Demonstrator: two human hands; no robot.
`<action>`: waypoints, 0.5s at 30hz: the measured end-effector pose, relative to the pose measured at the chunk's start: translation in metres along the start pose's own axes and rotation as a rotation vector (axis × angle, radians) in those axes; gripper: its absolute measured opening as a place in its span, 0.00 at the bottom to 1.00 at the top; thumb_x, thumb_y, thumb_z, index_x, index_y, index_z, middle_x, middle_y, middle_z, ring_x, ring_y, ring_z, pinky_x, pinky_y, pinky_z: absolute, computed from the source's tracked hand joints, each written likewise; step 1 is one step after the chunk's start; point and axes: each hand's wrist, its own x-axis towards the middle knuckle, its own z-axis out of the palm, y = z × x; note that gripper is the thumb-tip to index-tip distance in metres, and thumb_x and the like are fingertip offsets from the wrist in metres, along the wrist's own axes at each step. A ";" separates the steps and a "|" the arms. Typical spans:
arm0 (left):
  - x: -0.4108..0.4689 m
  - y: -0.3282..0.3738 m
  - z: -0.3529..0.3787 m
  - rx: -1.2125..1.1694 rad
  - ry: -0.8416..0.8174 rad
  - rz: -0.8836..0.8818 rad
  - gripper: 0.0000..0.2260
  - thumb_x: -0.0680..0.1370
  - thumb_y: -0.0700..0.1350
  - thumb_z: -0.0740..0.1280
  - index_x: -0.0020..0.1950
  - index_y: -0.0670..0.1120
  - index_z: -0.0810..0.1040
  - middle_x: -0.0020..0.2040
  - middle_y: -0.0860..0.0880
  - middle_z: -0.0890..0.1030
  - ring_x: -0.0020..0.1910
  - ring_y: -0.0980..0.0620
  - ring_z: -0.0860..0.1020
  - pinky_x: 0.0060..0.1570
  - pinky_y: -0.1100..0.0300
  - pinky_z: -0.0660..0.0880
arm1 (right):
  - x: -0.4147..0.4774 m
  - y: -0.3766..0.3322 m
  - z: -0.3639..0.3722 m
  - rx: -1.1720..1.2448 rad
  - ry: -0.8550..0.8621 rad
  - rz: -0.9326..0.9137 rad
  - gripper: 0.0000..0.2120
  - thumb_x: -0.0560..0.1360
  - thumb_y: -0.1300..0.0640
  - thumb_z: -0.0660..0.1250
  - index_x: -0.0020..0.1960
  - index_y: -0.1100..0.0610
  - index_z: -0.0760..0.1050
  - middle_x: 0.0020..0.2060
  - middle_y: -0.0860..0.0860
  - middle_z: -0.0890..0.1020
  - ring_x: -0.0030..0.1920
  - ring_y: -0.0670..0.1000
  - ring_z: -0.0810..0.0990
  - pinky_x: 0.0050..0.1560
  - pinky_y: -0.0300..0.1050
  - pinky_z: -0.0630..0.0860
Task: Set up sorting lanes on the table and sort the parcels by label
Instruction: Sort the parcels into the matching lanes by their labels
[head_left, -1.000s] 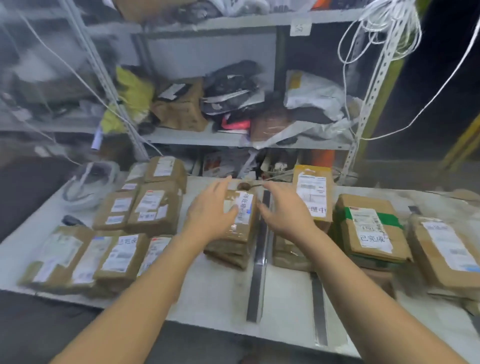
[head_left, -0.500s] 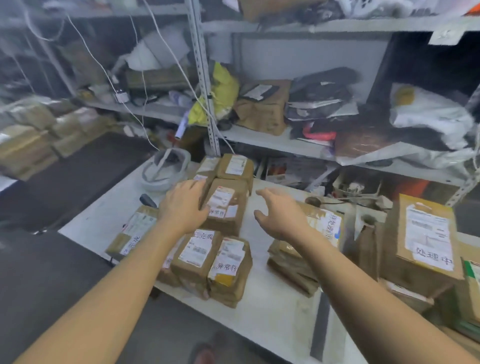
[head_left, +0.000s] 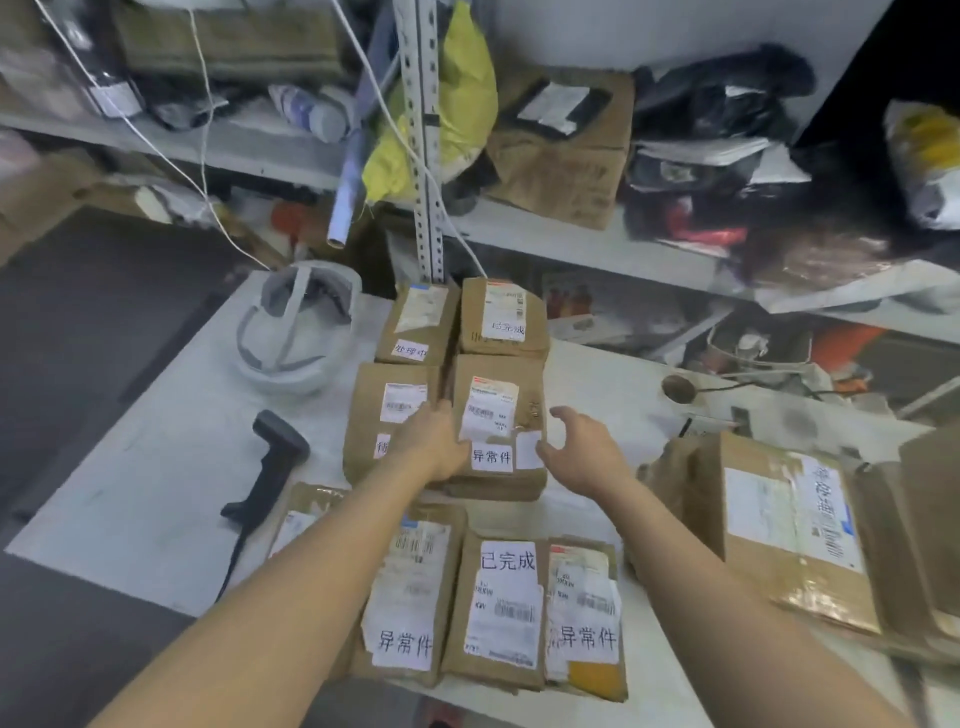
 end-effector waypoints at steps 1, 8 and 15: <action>0.010 -0.003 0.006 -0.023 -0.037 -0.002 0.24 0.77 0.51 0.66 0.71 0.43 0.67 0.65 0.41 0.74 0.62 0.41 0.74 0.59 0.49 0.74 | 0.006 0.000 0.006 0.041 -0.013 0.042 0.29 0.79 0.51 0.64 0.76 0.57 0.61 0.70 0.56 0.72 0.68 0.57 0.72 0.63 0.50 0.71; 0.052 -0.004 0.035 -0.059 -0.026 -0.020 0.24 0.71 0.54 0.69 0.64 0.47 0.74 0.59 0.45 0.77 0.60 0.41 0.74 0.53 0.53 0.70 | 0.027 0.001 0.043 0.362 -0.056 0.241 0.28 0.75 0.52 0.71 0.71 0.61 0.69 0.64 0.55 0.77 0.64 0.57 0.75 0.63 0.53 0.74; 0.044 0.000 0.038 -0.110 0.003 -0.085 0.30 0.73 0.56 0.70 0.71 0.47 0.66 0.67 0.45 0.71 0.68 0.40 0.65 0.64 0.47 0.69 | 0.025 0.008 0.054 0.599 0.001 0.291 0.17 0.72 0.60 0.73 0.60 0.57 0.79 0.49 0.48 0.83 0.50 0.51 0.82 0.50 0.48 0.81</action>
